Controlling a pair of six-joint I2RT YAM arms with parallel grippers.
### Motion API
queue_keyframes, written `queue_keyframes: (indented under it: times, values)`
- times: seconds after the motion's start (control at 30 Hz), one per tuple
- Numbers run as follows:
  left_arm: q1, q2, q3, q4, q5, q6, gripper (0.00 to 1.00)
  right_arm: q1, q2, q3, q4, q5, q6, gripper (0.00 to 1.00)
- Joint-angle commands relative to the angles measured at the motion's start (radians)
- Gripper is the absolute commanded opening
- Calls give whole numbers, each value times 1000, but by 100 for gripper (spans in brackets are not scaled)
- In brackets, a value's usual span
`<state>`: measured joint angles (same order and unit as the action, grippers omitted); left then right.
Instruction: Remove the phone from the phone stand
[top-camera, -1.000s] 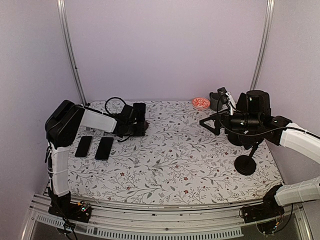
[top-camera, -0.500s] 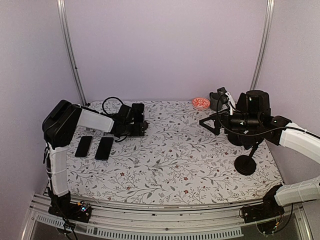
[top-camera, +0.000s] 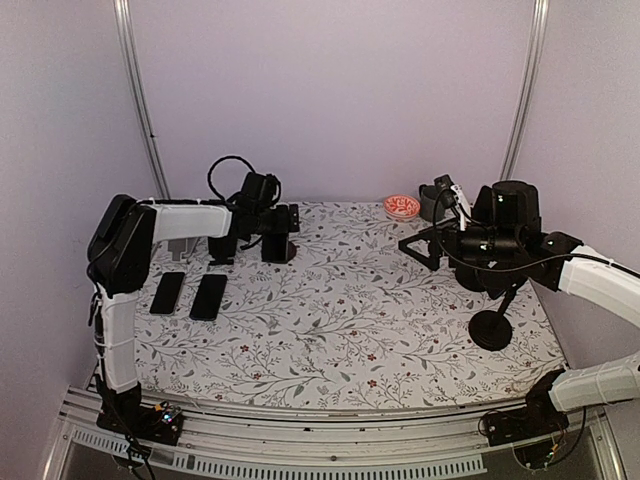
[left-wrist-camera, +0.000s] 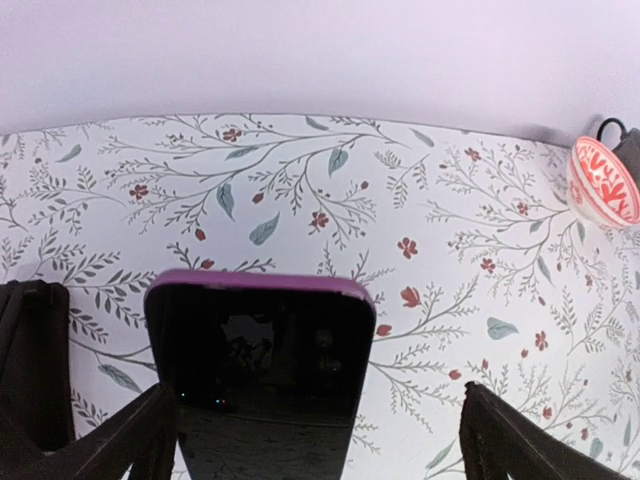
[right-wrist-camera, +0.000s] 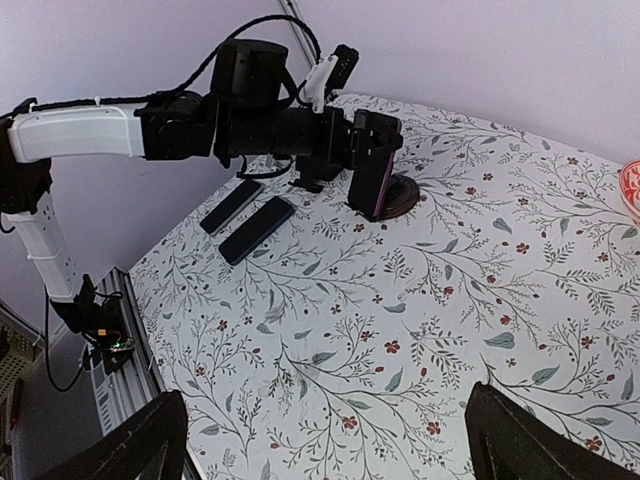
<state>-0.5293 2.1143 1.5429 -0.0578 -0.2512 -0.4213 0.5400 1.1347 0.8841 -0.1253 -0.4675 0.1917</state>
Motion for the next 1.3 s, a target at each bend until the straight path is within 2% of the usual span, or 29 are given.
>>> queue_keyframes:
  times: [0.0, 0.2, 0.5, 0.9, 1.27]
  values:
    - [6, 71, 91, -104, -49, -7, 99, -6, 0, -11, 21, -1, 4, 99]
    - [9, 93, 131, -123, -78, -23, 99, -5, 6, -8, 20, 3, -1, 99]
    - [29, 110, 159, -137, -45, -3, 99, -7, 19, -8, 26, 3, -6, 99]
    - [34, -5, 70, -79, 77, 88, 99, -6, 33, -5, 35, -8, -2, 99]
    - [105, -50, 83, -132, 240, 154, 99, -6, 35, -5, 35, -9, 0, 99]
